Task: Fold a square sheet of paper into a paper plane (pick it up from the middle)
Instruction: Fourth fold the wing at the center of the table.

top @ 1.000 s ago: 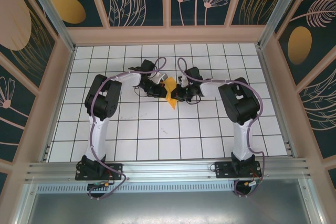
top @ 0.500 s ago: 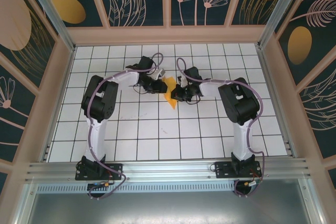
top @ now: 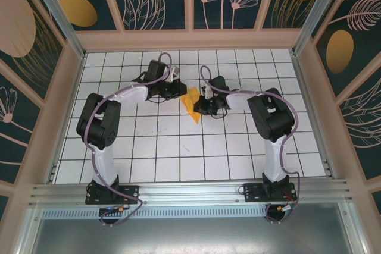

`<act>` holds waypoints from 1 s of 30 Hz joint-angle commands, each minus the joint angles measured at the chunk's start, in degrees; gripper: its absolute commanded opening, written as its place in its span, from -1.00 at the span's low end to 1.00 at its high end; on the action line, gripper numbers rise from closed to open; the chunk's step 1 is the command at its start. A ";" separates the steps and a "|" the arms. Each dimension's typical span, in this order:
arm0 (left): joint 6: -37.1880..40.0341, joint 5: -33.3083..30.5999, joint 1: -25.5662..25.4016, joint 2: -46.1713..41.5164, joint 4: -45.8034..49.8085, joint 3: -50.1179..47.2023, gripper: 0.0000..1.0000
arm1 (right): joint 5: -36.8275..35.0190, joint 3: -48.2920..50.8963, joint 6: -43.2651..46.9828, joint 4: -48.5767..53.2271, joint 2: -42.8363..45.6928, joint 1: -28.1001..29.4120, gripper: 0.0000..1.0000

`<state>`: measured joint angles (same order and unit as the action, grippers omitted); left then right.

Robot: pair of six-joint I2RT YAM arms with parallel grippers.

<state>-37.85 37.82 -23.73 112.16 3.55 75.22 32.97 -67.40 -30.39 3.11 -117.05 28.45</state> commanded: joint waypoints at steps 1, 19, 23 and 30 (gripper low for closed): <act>-4.50 1.67 -1.39 3.20 -3.47 1.38 -0.79 | -7.30 2.62 0.33 4.25 -3.01 0.56 -1.00; -5.20 -3.97 -2.82 14.01 -0.39 5.85 -0.61 | -7.31 3.23 -0.20 3.57 -3.10 0.73 -1.00; -2.40 -6.57 -2.82 15.78 1.40 7.71 -0.60 | -7.23 3.28 -0.02 3.75 -3.14 0.80 -1.00; 1.14 -10.50 -2.57 18.38 4.64 11.33 -0.63 | -8.13 4.82 1.63 5.10 -3.01 1.51 -1.00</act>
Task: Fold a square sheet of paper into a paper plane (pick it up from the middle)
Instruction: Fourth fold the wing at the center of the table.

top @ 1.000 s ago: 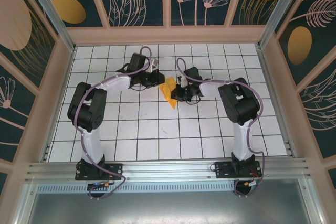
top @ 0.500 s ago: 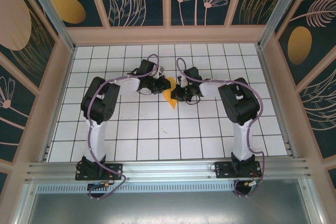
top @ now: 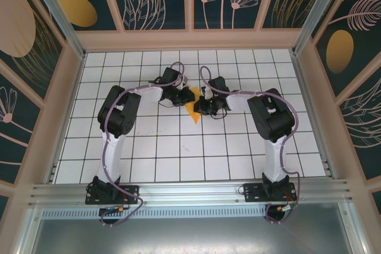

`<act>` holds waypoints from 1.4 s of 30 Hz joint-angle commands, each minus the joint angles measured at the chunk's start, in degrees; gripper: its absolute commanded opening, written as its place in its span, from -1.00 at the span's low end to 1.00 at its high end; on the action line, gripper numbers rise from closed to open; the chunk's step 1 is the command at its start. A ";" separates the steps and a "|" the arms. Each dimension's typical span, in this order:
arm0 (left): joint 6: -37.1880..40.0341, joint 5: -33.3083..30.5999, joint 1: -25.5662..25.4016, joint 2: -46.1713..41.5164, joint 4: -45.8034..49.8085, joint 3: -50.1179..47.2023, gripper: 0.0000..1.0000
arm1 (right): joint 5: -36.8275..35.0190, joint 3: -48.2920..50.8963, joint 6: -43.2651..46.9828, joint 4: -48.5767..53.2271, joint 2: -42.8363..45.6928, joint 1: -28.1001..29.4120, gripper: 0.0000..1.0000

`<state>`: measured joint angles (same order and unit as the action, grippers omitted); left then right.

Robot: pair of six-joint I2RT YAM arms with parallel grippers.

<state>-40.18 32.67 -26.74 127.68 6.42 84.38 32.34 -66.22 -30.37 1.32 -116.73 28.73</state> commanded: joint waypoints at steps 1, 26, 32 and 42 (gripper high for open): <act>3.99 -6.31 0.48 3.24 2.65 2.84 -0.64 | -7.67 3.96 1.88 7.11 -3.37 1.37 -1.00; 5.25 -11.38 4.06 11.68 10.12 20.59 -0.61 | -7.04 9.90 9.05 10.63 -1.88 1.68 -1.00; 7.21 -10.90 4.50 15.17 13.67 27.34 -0.58 | -6.72 10.44 9.54 10.76 -1.73 1.68 -1.00; 7.69 -10.98 5.03 20.29 16.28 35.33 -0.53 | -6.98 9.35 9.45 11.33 -1.34 1.68 -1.00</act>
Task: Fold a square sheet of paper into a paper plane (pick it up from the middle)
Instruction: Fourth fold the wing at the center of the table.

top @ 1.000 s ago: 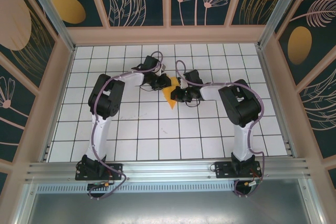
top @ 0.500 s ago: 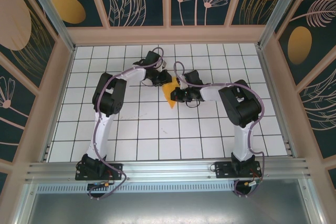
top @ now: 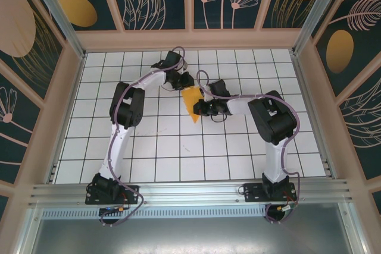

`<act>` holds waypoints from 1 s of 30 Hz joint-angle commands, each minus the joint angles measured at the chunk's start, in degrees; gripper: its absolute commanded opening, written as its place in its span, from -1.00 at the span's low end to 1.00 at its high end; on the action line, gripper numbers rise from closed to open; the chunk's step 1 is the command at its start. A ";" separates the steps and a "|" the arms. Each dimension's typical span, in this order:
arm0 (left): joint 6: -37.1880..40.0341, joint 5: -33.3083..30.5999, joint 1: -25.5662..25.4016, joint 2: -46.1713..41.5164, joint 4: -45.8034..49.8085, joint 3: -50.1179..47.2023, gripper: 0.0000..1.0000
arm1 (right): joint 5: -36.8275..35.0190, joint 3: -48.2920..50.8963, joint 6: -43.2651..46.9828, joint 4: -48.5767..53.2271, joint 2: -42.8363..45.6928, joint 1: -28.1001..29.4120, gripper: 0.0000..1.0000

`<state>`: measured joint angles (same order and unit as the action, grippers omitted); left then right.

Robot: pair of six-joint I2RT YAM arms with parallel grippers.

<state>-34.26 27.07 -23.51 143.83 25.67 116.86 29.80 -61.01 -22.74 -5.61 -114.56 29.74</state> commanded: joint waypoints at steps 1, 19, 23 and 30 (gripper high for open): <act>1.68 -5.08 1.84 4.26 -2.83 3.89 -0.53 | -4.51 4.06 1.82 18.27 -3.50 0.67 -1.00; -7.34 6.03 1.30 -24.45 -20.86 -25.89 -0.84 | -5.12 0.63 0.33 16.97 -3.73 0.50 -1.00; -8.85 9.91 -0.45 -25.43 -22.82 -30.44 -0.85 | -5.42 0.72 0.01 16.69 -3.75 0.50 -1.00; -12.61 8.52 -1.17 -21.15 -25.86 -32.75 -0.91 | -5.37 1.50 -0.64 15.52 -3.82 0.49 -1.00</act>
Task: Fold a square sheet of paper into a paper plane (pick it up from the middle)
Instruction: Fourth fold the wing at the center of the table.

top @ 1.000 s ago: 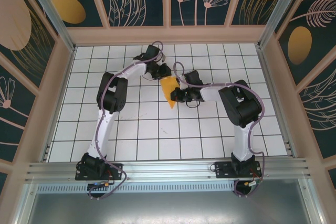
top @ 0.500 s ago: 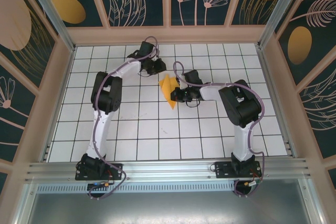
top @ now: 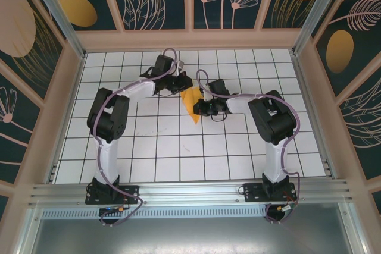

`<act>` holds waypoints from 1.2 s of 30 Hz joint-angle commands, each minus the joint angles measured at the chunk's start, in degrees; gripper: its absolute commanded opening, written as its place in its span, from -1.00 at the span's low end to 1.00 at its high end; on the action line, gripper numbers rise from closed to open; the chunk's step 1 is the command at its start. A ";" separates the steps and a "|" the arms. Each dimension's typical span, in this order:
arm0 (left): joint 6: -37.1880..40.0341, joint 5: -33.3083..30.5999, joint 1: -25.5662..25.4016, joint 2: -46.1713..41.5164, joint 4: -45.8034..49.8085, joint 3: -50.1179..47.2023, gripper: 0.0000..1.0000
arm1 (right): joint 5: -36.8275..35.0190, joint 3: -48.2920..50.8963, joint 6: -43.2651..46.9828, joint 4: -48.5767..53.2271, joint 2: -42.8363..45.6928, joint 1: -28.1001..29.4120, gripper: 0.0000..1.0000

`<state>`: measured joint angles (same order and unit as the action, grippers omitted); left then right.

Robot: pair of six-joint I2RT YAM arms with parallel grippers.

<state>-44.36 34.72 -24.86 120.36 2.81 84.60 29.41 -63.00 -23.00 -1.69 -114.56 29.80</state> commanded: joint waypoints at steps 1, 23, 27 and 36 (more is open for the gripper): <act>-2.89 1.40 0.08 3.00 -3.68 -0.36 -0.91 | -4.89 3.42 -0.46 11.59 -3.90 0.43 -1.00; 7.32 -8.90 -0.91 16.69 11.73 15.80 -0.78 | -4.54 5.21 0.72 12.94 -2.38 0.96 -1.00; 8.87 -9.53 -0.50 18.65 12.16 18.02 -0.78 | -3.97 6.31 1.32 13.14 -2.14 1.18 -1.00; 12.34 -5.54 1.11 21.13 9.28 19.65 -0.73 | -3.65 8.77 1.38 12.47 -1.41 1.14 -1.00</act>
<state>-35.44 31.70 -25.76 137.97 15.22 103.09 28.45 -59.42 -22.79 -6.11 -113.25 30.11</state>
